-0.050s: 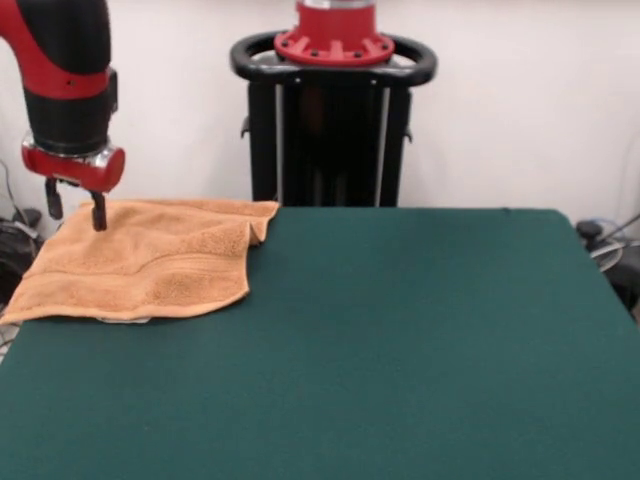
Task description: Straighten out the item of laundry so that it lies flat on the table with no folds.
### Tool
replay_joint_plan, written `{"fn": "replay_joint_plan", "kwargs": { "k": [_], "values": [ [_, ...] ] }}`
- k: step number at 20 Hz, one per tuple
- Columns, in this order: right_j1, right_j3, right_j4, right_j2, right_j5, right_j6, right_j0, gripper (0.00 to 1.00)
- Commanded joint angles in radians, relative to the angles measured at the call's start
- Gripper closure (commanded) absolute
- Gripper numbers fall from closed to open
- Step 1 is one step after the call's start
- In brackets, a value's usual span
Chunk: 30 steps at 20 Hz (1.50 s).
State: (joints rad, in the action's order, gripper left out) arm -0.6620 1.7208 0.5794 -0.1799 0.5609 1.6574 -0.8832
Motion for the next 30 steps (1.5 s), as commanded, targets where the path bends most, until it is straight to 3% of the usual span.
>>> {"fn": "replay_joint_plan", "kwargs": {
  "k": [1, 10, 15, 20, 27, 30],
  "values": [
    [0.051, 0.030, -0.074, -0.039, -0.013, 0.164, 0.105, 0.00],
    [0.314, -0.012, 0.002, 0.148, -0.213, 0.297, 0.236, 0.00],
    [0.450, -0.072, -0.021, 0.267, -0.313, 0.365, 0.358, 0.00],
    [0.555, -0.121, -0.132, 0.399, -0.430, 0.456, 0.496, 0.00],
    [0.499, -0.006, -0.299, 0.245, -0.461, 0.423, 0.471, 0.00],
    [0.463, 0.023, -0.374, 0.223, -0.433, 0.452, 0.517, 0.00]
  ]
}}
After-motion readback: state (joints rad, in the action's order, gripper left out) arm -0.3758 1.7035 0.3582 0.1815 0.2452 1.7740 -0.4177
